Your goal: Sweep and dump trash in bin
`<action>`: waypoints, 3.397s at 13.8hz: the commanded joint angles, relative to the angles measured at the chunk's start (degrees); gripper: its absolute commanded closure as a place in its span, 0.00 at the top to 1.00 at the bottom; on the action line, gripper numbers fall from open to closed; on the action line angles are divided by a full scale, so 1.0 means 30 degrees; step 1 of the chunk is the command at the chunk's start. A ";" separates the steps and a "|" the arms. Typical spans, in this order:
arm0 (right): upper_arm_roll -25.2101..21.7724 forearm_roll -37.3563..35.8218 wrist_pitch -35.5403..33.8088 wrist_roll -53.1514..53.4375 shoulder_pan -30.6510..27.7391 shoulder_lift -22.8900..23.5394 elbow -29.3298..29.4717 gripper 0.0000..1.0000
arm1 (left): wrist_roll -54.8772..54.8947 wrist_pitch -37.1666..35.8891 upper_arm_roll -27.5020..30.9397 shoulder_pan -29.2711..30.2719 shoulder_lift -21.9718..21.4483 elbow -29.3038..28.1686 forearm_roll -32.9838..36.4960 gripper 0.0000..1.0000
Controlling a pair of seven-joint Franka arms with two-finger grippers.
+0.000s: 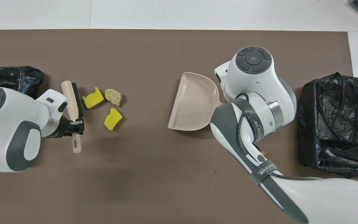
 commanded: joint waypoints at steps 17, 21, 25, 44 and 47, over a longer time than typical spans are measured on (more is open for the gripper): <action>0.0290 -0.2367 0.2737 -0.2968 0.0707 -0.0763 -0.3210 0.00 | -0.3557 0.4385 -0.0189 -0.5447 0.0801 -0.1427 -0.1566 0.00; 0.0320 -0.2365 0.2912 -0.3056 0.0707 -0.0824 -0.3389 0.00 | -0.4436 0.5030 -0.0218 -0.7058 0.0918 -0.1077 -0.2595 0.00; 0.0320 -0.2365 0.3001 -0.2998 0.0707 -0.0824 -0.3389 0.00 | -0.4671 0.5352 -0.0306 -0.8552 0.0948 -0.0871 -0.4176 0.00; 0.0320 -0.2365 0.2971 -0.2880 0.0707 -0.0824 -0.3418 0.00 | 0.2620 -0.0828 -0.0863 -0.3259 0.1876 0.4598 0.1204 0.00; 0.0320 -0.2365 0.2971 -0.2851 0.0707 -0.0824 -0.3389 0.00 | 0.4807 -0.0654 -0.0863 -0.3020 0.5392 0.8028 0.3549 0.00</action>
